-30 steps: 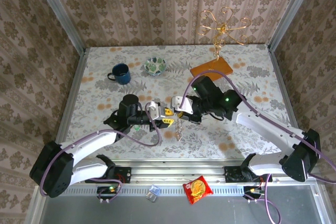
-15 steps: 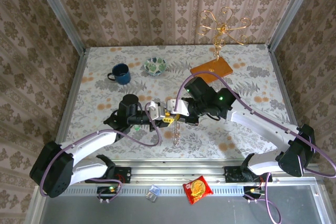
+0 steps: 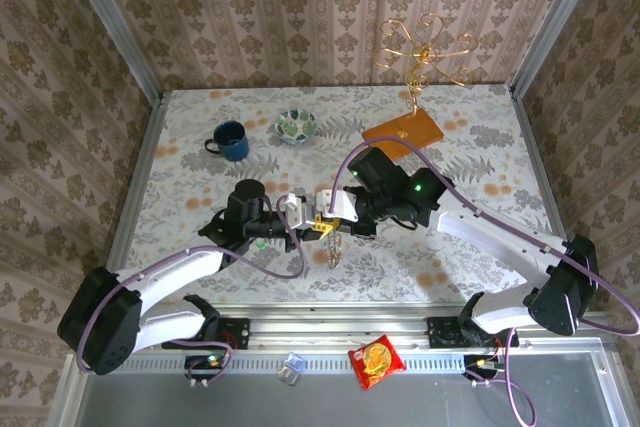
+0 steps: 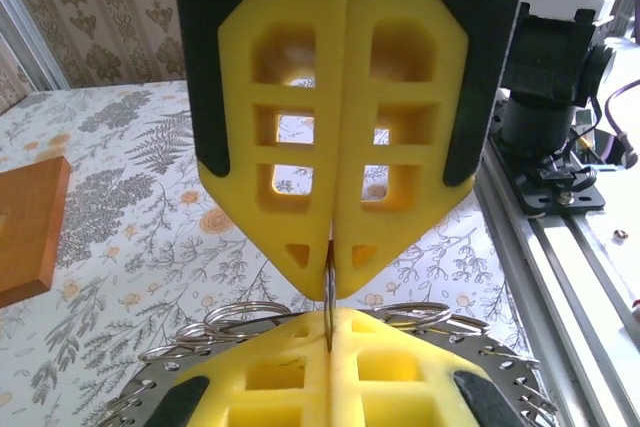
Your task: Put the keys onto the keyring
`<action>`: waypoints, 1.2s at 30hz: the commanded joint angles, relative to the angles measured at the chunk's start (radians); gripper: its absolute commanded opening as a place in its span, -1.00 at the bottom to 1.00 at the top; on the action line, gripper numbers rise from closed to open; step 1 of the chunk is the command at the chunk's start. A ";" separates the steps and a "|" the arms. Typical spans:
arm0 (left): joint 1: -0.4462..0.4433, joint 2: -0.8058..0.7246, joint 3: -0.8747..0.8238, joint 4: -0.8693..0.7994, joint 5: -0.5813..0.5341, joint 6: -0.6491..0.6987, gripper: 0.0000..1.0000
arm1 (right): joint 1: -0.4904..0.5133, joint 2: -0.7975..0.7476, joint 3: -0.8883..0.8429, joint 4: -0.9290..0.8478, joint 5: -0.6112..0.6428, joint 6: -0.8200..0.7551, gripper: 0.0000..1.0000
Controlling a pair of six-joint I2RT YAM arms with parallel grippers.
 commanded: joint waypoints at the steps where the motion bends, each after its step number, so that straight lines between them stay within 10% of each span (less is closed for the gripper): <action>1: -0.003 0.004 0.019 0.087 0.029 -0.035 -1.00 | -0.033 -0.056 -0.041 0.117 -0.095 0.077 -0.67; 9: -0.003 0.041 -0.050 0.338 0.049 -0.172 -1.00 | -0.212 -0.272 -0.374 0.563 -0.420 0.290 -0.45; 36: -0.003 0.085 -0.084 0.501 0.070 -0.242 -1.00 | -0.216 -0.288 -0.507 0.712 -0.340 0.353 -0.43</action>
